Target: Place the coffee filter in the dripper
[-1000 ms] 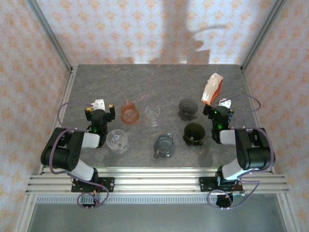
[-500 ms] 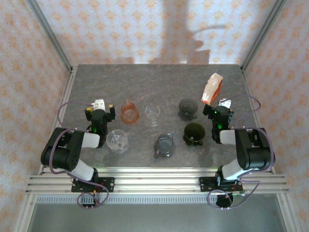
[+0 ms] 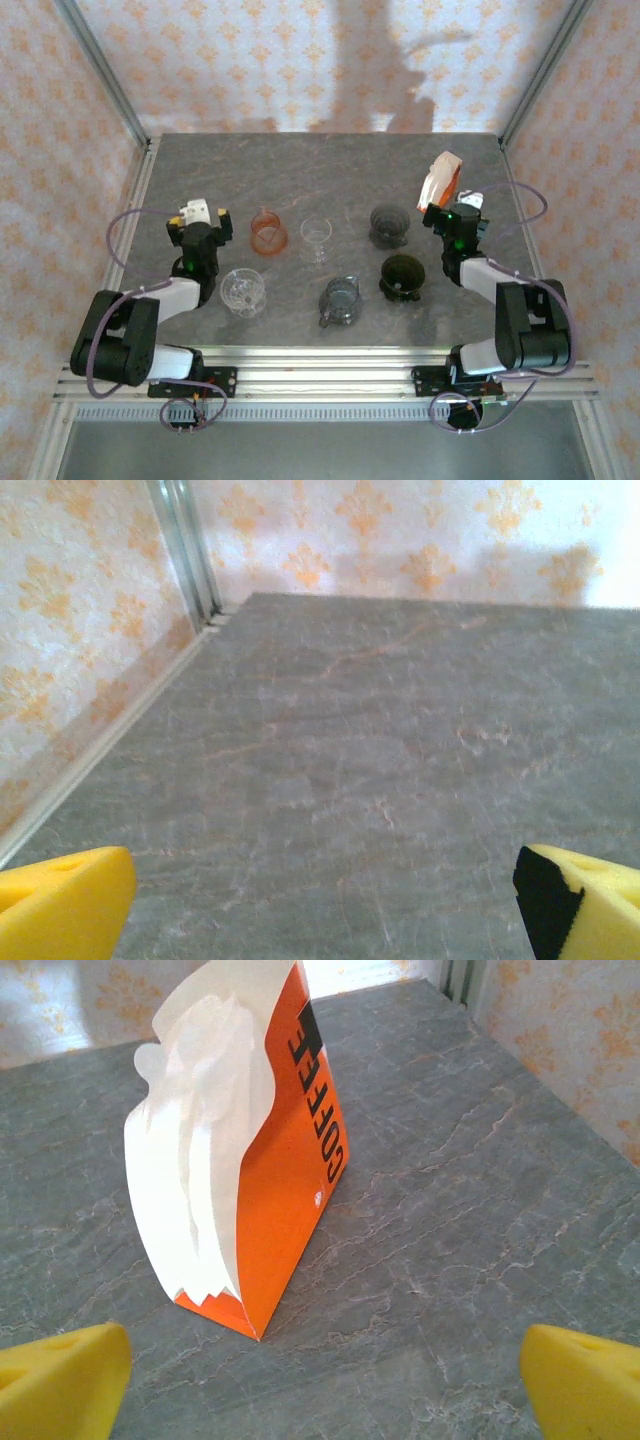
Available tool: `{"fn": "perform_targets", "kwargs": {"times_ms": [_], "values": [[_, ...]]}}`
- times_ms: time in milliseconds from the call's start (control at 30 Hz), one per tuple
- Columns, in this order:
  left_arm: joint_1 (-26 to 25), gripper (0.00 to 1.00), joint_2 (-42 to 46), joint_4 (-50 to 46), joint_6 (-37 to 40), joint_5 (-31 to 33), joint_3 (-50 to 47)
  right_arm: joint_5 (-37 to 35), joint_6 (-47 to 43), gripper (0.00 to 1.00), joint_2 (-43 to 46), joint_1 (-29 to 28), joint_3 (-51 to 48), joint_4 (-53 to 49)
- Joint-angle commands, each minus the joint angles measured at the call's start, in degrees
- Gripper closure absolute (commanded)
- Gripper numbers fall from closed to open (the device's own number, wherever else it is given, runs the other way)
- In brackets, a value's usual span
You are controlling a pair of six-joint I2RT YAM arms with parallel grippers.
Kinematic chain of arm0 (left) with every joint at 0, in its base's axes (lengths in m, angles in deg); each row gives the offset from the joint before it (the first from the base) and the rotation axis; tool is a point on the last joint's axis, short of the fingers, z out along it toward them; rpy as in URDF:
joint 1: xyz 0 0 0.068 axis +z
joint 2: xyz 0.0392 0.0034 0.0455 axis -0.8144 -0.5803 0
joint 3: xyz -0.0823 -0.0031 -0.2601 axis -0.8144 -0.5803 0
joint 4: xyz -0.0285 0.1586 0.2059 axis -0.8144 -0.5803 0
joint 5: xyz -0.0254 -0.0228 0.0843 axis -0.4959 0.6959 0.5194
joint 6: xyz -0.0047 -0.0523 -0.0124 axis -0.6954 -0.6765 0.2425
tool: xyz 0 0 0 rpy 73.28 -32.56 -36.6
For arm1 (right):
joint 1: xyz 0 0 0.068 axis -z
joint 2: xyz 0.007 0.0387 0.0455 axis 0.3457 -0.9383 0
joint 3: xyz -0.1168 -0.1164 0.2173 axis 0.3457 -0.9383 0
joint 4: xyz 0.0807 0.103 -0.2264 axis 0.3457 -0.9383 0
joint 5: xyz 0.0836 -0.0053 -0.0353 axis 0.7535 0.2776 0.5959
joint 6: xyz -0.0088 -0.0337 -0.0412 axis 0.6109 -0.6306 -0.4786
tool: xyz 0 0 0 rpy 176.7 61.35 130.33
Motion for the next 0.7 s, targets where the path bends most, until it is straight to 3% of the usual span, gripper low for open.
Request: {"fn": "perform_targets", "kwargs": {"times_ms": [0, 133, 233, 300, 333, 400, 467, 567, 667], "values": [[0.38, 0.0, 4.2, -9.39, -2.6, 3.34, 3.86, -3.59, 3.32, 0.01, 3.83, 0.54, 0.75, -6.79], [1.14, 0.0, 7.35, -10.68, -13.14, 3.36, 5.62, -12.03, 12.67, 0.0, 5.98, 0.5, 3.94, -14.19], [1.89, 0.0, 8.17, -14.2, -25.39, 2.24, 7.98, -12.48, 24.02, 0.0, 6.1, 0.54, 8.85, -25.5], [2.01, 0.0, 9.52, -24.85, -35.82, 3.53, 11.26, -19.1, 36.61, 0.0, 4.92, 0.59, 14.37, -40.42], [2.14, 0.0, 10.34, -30.91, -41.5, 5.05, 12.9, -18.59, 37.83, 0.0, 3.82, 0.77, 15.96, -42.43], [2.86, 0.0, 11.95, -35.8, -43.87, 3.14, 14.32, -12.98, 34.14, 0.0, 2.7, 0.69, 16.11, -40.44], [2.89, 0.0, 13.78, -33.92, -44.01, 1.11, 13.2, -8.89, 33.64, 0.0, 3.03, 0.76, 15.57, -39.49], [3.26, 0.0, 17.63, -26.4, -49.53, -3.37, 7.62, 1.29, 30.23, 0.01, 2.63, 0.4, 17.01, -40.63], [3.31, 0.0, 21.53, -17.4, -51.7, -7.54, 2.13, 9.85, 26.65, 0.1, 0.05, -1.53, 19.45, -43.18]]}}
